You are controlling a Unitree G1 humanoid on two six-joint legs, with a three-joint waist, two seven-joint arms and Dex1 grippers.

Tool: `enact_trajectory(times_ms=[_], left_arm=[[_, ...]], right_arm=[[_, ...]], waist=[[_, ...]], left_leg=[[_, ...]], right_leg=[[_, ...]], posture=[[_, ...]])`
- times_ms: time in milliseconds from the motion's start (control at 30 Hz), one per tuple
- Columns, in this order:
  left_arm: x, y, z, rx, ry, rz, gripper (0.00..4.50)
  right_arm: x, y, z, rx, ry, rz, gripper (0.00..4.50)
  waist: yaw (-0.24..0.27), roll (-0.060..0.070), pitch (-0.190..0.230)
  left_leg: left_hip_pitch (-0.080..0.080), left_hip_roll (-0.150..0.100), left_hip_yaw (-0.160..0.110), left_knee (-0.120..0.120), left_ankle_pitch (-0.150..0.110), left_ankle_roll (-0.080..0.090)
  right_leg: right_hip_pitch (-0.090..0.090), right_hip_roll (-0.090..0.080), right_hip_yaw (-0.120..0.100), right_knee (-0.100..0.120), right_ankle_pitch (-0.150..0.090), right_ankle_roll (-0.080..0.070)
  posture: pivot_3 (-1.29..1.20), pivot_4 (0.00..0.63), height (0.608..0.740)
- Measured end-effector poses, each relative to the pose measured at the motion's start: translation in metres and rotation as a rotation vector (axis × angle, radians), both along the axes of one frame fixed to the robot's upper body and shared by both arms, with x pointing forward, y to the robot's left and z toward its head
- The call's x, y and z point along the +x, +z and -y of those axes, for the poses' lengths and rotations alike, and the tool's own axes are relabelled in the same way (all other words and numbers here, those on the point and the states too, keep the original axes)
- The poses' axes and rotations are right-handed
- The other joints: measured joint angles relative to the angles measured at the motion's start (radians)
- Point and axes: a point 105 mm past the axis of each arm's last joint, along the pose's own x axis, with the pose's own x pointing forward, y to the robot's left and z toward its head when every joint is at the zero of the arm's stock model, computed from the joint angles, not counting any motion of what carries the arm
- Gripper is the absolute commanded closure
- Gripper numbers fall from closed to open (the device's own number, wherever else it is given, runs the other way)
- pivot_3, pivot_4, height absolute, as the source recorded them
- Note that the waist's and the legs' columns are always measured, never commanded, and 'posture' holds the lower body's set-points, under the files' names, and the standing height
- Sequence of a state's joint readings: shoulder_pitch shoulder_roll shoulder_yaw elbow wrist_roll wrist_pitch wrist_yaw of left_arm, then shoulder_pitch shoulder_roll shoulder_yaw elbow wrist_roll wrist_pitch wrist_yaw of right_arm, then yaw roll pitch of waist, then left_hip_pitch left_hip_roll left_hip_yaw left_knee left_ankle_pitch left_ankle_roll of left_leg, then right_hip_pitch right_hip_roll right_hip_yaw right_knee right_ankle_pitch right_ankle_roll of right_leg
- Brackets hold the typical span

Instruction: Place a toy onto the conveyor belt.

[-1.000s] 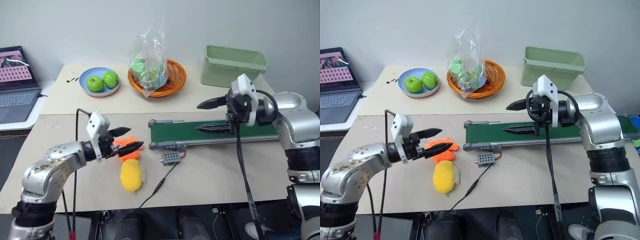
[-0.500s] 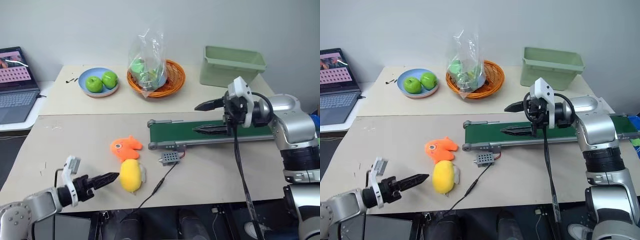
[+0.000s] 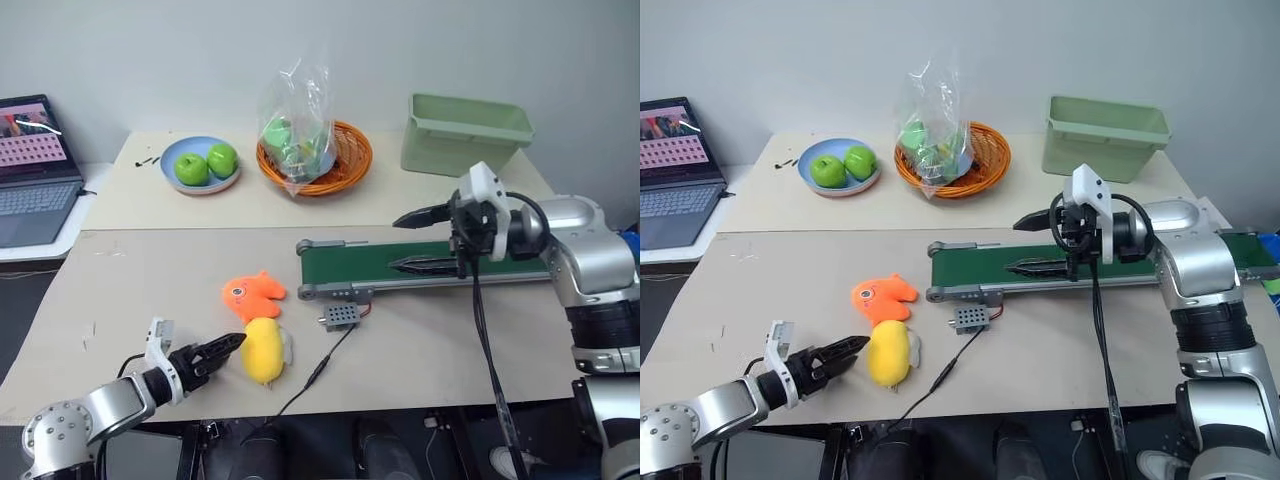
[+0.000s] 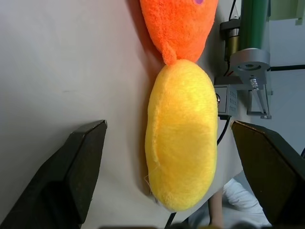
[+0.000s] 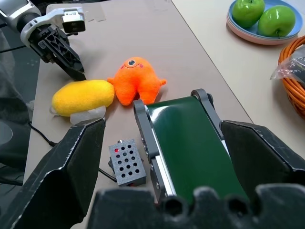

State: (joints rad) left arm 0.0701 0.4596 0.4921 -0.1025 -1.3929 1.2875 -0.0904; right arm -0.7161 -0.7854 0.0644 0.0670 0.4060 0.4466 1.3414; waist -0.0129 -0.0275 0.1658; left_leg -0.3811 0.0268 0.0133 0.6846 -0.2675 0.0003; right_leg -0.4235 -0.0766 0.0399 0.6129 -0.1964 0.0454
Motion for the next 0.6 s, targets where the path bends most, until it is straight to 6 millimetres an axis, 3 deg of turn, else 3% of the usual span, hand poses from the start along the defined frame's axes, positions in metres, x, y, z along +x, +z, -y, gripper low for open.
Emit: enact_trajectory(times_ms=[233,400,600], left_arm=[[0.006,-0.001,0.013,0.040,-0.047,-0.005,0.05],[0.013,0.000,0.034,0.029,-0.107,0.004,0.05],[0.014,0.000,0.037,0.034,-0.120,0.001,0.05]], right_arm=[[-0.002,0.000,0.004,-0.004,-0.024,0.010,0.00],[-0.003,0.002,0.002,-0.007,-0.027,0.021,0.00],[-0.003,0.003,0.004,-0.013,-0.036,0.024,0.00]], waist=[[0.018,0.004,-0.002],[0.023,0.004,-0.002],[0.018,0.004,-0.002]], left_leg=[[0.001,-0.003,0.000,0.000,0.000,0.000],[0.001,-0.003,0.000,0.000,0.000,0.000],[0.000,-0.003,-0.001,0.000,0.000,0.000]], right_leg=[[0.002,-0.001,0.000,0.000,0.000,0.000],[0.002,-0.001,0.001,-0.001,0.000,0.000],[0.001,-0.001,0.001,-0.001,0.000,0.000]], posture=[[0.00,0.150,0.740],[0.00,0.150,0.740],[0.00,0.150,0.740]])
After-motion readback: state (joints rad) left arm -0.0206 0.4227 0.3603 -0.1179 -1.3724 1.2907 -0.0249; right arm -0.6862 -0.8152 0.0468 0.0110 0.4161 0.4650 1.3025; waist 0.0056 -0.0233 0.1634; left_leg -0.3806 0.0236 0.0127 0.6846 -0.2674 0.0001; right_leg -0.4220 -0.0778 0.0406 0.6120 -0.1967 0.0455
